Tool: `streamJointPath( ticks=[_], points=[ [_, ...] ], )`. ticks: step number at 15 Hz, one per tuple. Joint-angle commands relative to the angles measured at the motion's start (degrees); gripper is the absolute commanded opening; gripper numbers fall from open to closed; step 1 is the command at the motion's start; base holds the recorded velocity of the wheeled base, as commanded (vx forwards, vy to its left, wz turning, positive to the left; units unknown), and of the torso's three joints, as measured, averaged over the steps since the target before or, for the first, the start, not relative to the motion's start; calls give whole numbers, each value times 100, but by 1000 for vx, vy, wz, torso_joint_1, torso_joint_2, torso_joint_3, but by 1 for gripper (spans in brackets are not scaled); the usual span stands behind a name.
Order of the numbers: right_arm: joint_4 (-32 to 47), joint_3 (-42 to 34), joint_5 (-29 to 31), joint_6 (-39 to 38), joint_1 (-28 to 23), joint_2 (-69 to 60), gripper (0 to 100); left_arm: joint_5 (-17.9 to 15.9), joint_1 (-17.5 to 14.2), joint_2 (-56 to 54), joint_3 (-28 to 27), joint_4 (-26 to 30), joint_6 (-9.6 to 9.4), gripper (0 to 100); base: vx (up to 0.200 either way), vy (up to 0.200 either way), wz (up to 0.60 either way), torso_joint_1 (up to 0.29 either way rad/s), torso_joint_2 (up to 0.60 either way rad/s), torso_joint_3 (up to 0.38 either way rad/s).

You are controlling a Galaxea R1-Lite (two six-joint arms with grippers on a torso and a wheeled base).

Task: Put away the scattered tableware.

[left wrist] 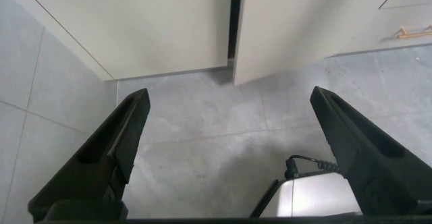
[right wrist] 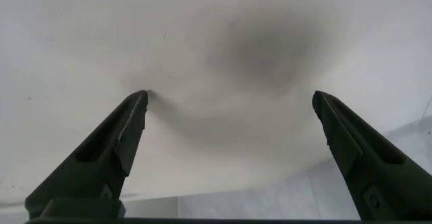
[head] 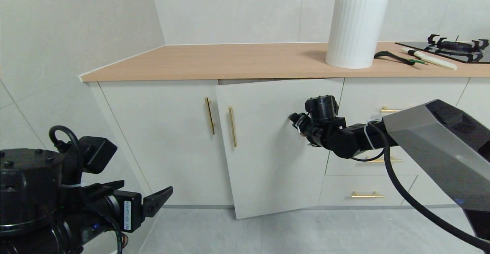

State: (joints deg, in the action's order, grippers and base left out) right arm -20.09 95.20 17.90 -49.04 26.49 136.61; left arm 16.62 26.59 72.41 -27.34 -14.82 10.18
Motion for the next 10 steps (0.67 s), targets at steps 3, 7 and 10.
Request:
streamJointPath(
  ticks=[3, 7, 10],
  points=[
    [14, 342, 232, 9, -47, 314, 100, 0, 4, 1, 1, -3, 2, 100, 0, 0, 0, 0, 0, 0],
    [31, 632, 469, 18, -100, 542, 100, 0, 4, 1, 1, -3, 2, 100, 0, 0, 0, 0, 0, 0],
    [31, 711, 513, 18, -127, 604, 100, 0, 4, 1, 1, -3, -7, 100, 0, 0, 0, 0, 0, 0]
  ],
)
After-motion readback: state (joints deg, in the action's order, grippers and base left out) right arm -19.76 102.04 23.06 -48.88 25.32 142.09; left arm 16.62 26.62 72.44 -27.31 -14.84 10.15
